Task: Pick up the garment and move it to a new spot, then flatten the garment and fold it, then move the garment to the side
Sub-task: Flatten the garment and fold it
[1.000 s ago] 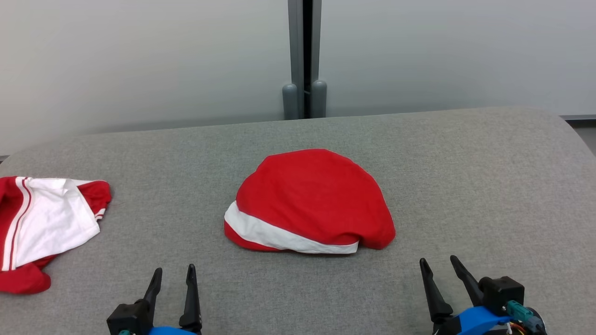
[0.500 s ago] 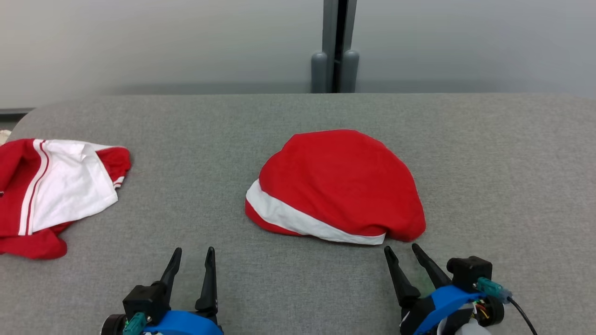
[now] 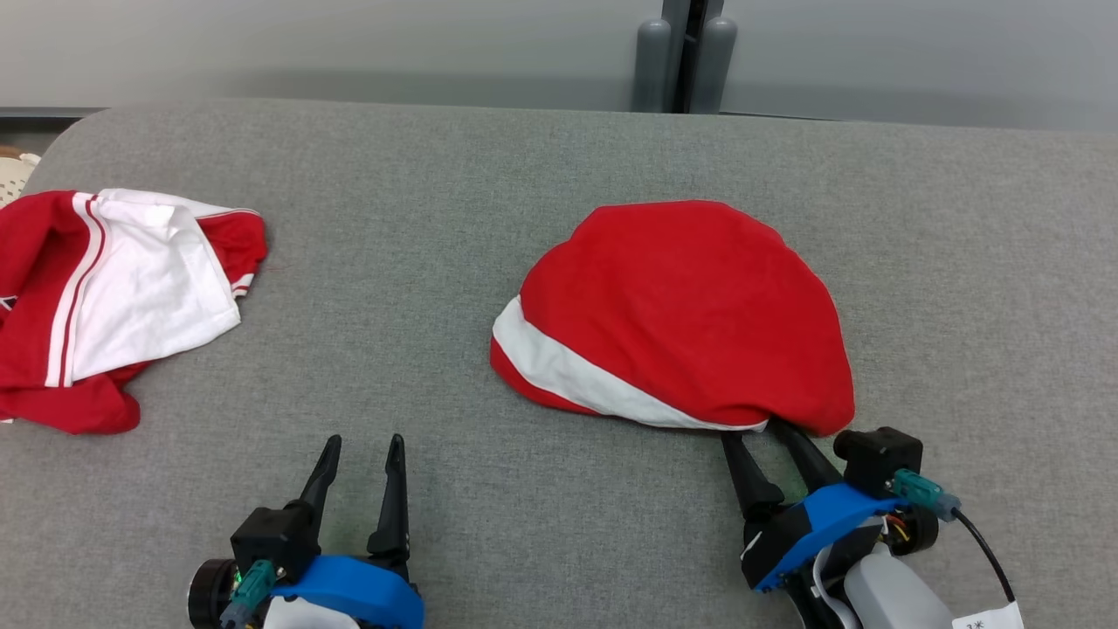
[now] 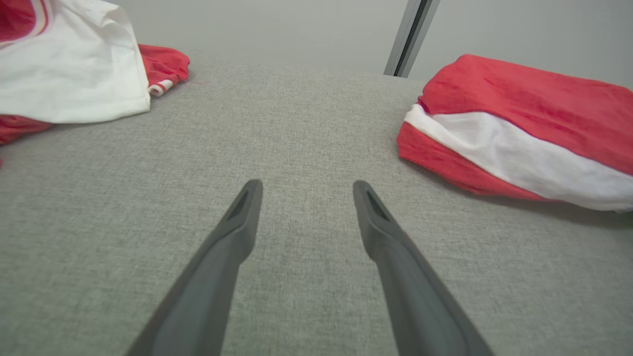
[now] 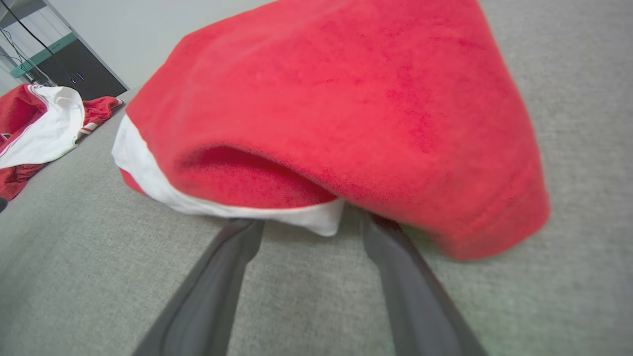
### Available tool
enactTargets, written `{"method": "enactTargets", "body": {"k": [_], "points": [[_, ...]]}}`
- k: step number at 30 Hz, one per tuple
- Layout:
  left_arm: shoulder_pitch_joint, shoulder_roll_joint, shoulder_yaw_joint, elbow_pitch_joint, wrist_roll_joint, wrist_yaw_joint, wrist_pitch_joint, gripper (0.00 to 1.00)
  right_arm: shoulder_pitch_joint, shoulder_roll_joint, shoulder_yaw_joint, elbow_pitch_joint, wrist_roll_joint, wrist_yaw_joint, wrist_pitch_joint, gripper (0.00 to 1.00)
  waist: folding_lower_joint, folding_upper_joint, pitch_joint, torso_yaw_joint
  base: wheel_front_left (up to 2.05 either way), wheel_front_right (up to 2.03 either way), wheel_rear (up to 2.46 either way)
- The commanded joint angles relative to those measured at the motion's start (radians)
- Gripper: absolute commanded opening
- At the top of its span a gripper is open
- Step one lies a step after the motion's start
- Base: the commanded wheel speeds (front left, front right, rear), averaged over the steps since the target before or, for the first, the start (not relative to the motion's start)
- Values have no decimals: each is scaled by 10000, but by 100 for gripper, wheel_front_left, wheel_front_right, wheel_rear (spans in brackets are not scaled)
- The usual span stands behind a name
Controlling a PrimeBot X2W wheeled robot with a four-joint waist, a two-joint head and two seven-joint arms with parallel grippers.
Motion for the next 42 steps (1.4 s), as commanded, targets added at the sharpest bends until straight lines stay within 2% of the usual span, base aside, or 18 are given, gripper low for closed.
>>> {"method": "enactTargets", "body": {"k": [1, 13, 20, 26, 33, 38, 42], "points": [[-213, -13, -29, 5, 73, -44, -26, 100, -42, 22, -27, -290, -181, 6, 7, 0, -1, 0, 27, -29, 0, 0, 0], [122, -9, -174, 121, -108, -94, -27, 100, 696, 3, -1437, -2981, -1473, 6, 3, 0, -1, 0, -668, -420, 0, 0, 0], [291, -10, -403, 269, -319, -103, -27, 100, -433, -349, -762, -3605, -1907, 6, 3, 0, -1, 0, -1246, -280, 0, 0, 0], [547, -6, -588, 404, -582, 100, -27, 100, -2712, -266, 239, -3314, -1628, 6, 0, 0, -1, 0, -1571, 239, 0, 0, 0], [885, -11, -441, 578, -561, 191, -27, 100, -4517, 0, -726, -3070, -1854, 5, 3, 0, -1, 0, -1639, 416, 0, 0, 0], [861, -11, -338, 484, -614, 232, -27, 100, -3863, -67, -1941, -1778, -3093, 5, 14, 0, -1, 0, -1619, 126, 0, 0, 0], [607, -11, -488, 330, -559, 188, -27, 100, -2881, -720, -2957, -378, -4318, 5, 342, 0, -1, 0, -1499, -216, 0, 0, 0]]}}
